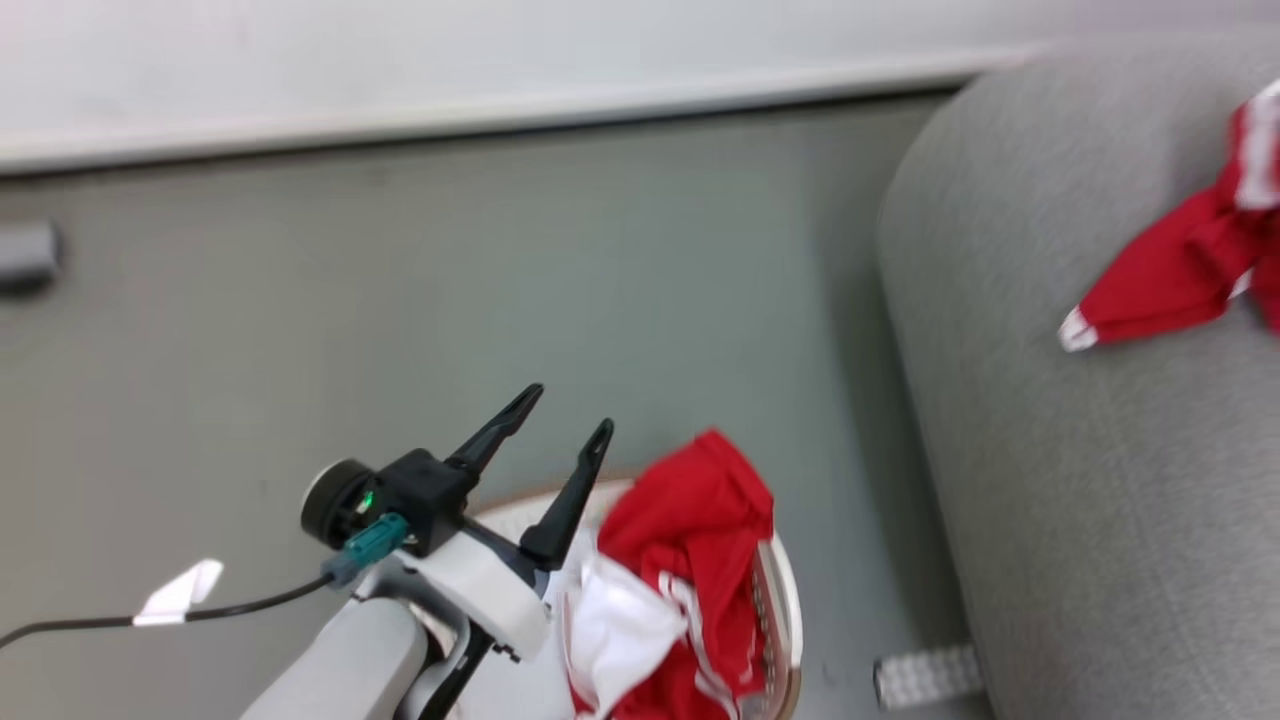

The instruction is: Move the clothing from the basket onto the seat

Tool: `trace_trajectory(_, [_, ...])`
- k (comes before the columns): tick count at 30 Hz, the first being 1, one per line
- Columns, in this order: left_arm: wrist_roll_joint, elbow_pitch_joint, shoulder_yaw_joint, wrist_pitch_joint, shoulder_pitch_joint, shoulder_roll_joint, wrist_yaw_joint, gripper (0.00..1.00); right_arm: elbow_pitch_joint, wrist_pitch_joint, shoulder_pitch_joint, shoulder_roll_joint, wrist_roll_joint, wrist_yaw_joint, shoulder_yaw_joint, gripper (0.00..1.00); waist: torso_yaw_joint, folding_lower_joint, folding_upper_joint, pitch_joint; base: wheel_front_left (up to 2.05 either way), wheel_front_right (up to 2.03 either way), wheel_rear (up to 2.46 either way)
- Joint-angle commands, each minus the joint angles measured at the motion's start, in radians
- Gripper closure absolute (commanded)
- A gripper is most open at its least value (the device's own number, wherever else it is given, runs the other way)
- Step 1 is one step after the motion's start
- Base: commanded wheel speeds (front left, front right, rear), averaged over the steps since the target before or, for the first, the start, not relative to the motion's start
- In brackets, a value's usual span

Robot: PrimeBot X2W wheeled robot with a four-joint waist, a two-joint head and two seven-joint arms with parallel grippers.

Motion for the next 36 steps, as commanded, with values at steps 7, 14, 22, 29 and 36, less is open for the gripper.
trace_trajectory(7, [-0.027,0.006,0.077,-0.007,0.061,-0.007,0.044,0.00,-0.241,-0.091,0.114,-0.012,0.160,-0.002,0.071,0.00,0.034,0.0001,0.0000,-0.214,0.00,0.00,0.00])
trace_trajectory(14, [-0.031,-0.022,0.190,-0.008,0.136,-0.010,0.082,0.00,-0.406,-0.214,0.244,0.072,0.210,-0.002,0.053,0.00,0.067,0.0001,0.0000,-0.297,0.00,0.00,0.00])
trace_trajectory(22, [0.013,-0.054,0.333,-0.008,0.259,-0.004,0.128,0.00,-0.521,-0.370,0.487,0.226,0.168,-0.002,-0.053,0.00,0.090,0.0001,0.0000,-0.328,0.00,0.00,0.00])
trace_trajectory(29, [0.068,-0.114,0.458,-0.008,0.360,-0.061,0.146,0.00,-0.585,-0.500,0.677,0.373,0.069,-0.002,-0.133,0.00,0.103,0.0001,0.0000,-0.326,0.00,0.00,0.00])
trace_trajectory(36, [0.128,-0.130,0.541,-0.008,0.433,-0.138,0.096,0.00,-0.604,-0.541,0.803,0.497,0.017,-0.002,-0.191,0.00,0.124,0.0001,0.0000,-0.312,0.00,0.00,0.00])
